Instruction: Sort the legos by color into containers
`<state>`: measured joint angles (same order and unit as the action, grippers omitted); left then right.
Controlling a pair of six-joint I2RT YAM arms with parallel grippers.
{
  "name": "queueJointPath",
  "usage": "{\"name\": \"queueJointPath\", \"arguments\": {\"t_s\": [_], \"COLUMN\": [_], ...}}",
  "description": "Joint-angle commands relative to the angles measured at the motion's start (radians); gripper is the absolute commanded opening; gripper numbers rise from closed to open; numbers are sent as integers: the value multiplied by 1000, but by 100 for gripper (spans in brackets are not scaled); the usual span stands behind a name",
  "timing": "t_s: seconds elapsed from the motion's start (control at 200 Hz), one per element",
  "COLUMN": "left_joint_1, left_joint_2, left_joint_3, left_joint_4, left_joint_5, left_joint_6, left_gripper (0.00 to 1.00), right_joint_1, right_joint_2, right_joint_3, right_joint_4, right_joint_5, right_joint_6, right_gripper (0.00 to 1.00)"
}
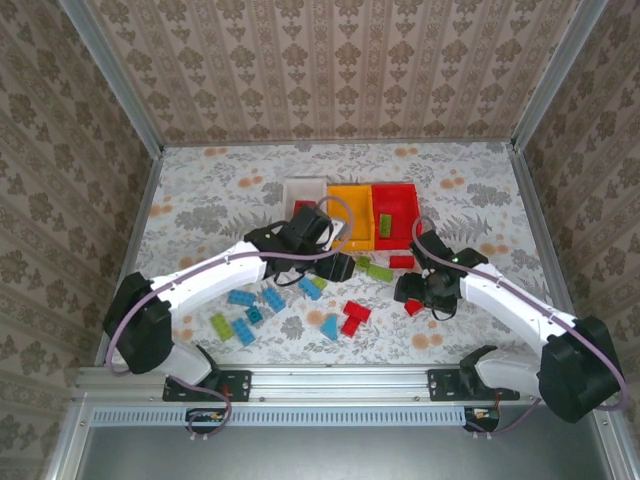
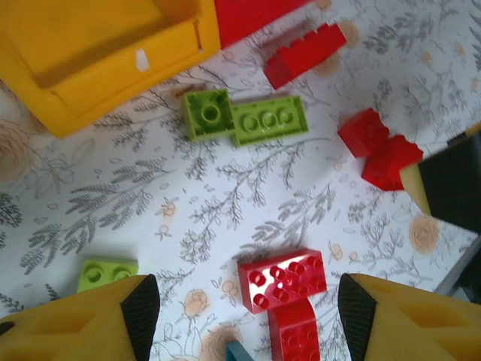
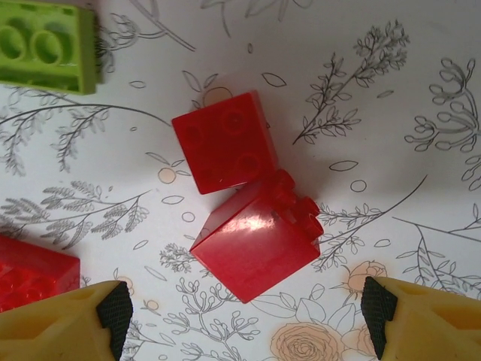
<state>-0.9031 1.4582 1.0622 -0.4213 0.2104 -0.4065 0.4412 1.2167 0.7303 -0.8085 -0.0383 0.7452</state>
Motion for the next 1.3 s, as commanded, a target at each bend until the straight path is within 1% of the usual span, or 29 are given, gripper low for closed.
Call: {"name": "queueJointPath", "arguments": {"t_s": [0.0, 0.1, 0.25, 0.34, 0.44, 0.58, 0.69, 0.77, 0.895, 0.97, 1.05, 1.145, 1.225, 1.295], "left_joint_1": [-13, -14, -16, -17, -16, -16, -17, -17, -13, 8, 38, 77, 113, 142], "left_joint_2": [-56, -59, -71, -85, -97, -109, -114, -116, -133, -144, -159, -186, -202, -223], "left_joint_3": [-22, -22, -29, -39, -49, -53, -51, -43, -15, 4, 11, 9, 7, -14], "left_joint_4": [84, 77, 68, 67, 64, 56, 58, 59, 42, 19, 8, -14, -53, -68], "left_joint_5": [37, 40, 37, 34, 34, 32, 30, 24, -29, -75, -110, -166, -201, -209], "left_joint_6": [49, 49, 45, 44, 44, 49, 43, 32, 3, -39, -83, -131, -165, -188], "left_gripper": [67, 67, 67, 67, 67, 66, 66, 66, 66, 66, 66, 66, 65, 64], "right_joint_1": [-12, -22, -30, -33, -33, -34, -35, -34, -13, 31, 83, 131, 159, 165], "right_joint_2": [26, 42, 52, 54, 67, 51, 9, -25, -53, -37, 25, 140, 263, 357], "right_joint_3": [-27, -48, -104, -128, -142, -159, -156, -126, -35, 51, 142, 263, 373, 456], "right_joint_4": [40, 85, 175, 227, 253, 227, 192, 158, 97, 95, 136, 204, 242, 265], "right_joint_5": [-25, -23, -25, -16, -20, -23, -11, -9, -18, -10, -2, 3, 23, 39], "right_joint_6": [98, 178, 312, 367, 397, 401, 381, 351, 265, 193, 118, 36, -34, -72], "right_gripper": [83, 82, 75, 71, 64, 53, 40, 33, 29, 29, 29, 29, 29, 29]}}
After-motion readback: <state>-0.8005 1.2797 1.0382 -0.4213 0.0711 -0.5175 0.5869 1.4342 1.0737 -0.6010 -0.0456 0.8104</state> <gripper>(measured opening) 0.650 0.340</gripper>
